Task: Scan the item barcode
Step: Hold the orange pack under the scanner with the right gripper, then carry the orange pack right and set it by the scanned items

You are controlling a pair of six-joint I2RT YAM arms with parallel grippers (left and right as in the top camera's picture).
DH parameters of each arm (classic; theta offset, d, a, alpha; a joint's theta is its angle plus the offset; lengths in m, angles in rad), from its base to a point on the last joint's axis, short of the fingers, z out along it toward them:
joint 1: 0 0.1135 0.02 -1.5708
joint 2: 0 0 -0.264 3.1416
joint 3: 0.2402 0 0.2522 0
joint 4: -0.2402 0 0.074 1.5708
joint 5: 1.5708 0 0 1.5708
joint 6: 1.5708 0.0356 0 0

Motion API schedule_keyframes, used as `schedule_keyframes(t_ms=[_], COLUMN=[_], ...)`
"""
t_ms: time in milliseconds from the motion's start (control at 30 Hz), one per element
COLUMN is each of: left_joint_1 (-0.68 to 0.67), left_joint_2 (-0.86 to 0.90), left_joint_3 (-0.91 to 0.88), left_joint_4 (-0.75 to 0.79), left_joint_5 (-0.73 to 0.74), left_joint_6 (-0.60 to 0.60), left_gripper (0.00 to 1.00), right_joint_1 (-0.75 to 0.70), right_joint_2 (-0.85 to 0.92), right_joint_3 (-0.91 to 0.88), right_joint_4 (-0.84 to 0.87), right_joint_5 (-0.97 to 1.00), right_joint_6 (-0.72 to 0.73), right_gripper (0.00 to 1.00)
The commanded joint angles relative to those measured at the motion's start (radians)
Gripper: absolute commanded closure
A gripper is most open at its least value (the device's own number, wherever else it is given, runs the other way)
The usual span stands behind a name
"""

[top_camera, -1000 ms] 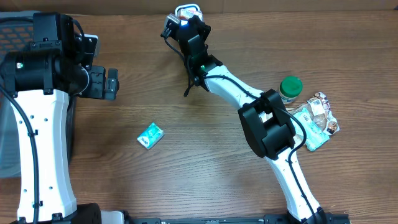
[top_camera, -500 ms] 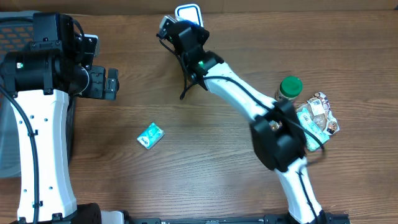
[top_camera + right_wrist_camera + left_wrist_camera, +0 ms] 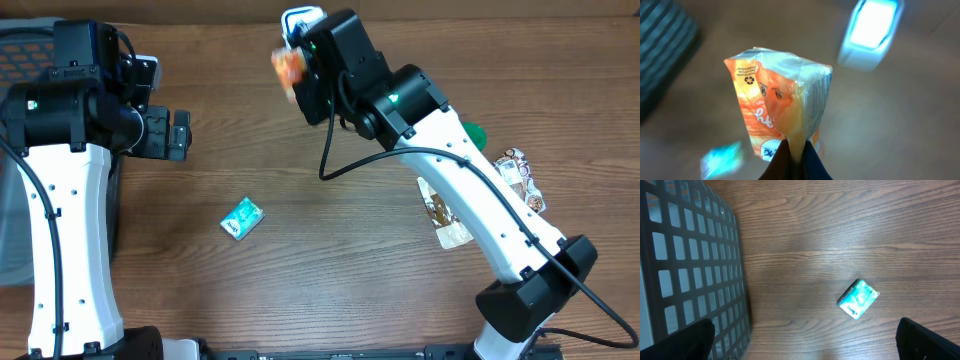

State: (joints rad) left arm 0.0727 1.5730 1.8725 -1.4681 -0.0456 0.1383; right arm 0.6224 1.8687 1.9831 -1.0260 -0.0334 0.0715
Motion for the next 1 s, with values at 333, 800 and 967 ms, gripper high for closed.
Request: schedule_keyframes(t_ms=[333, 800, 967], left_joint_1=[-0.001, -0.001, -0.001], left_joint_2=[0.003, 0.003, 0.003], left_joint_3=[0.008, 0.008, 0.008], left_joint_4=[0.003, 0.002, 0.002], left_joint_5=[-0.003, -0.003, -0.003], left_joint_6=[0.011, 0.011, 0.011], left_gripper=[0.0, 0.01, 0.0], right_joint_1=[-0.166, -0.198, -0.205], right_joint_2=[-0.04, -0.04, -0.04], right_joint_3=[-0.002, -0.007, -0.055], right_joint_4=[-0.371, -0.668, -0.658], right_joint_5=[-0.504, -0.243, -0.087], right_joint_6=[0.111, 0.069, 0.196], right_gripper=[0.96, 0.96, 0.96])
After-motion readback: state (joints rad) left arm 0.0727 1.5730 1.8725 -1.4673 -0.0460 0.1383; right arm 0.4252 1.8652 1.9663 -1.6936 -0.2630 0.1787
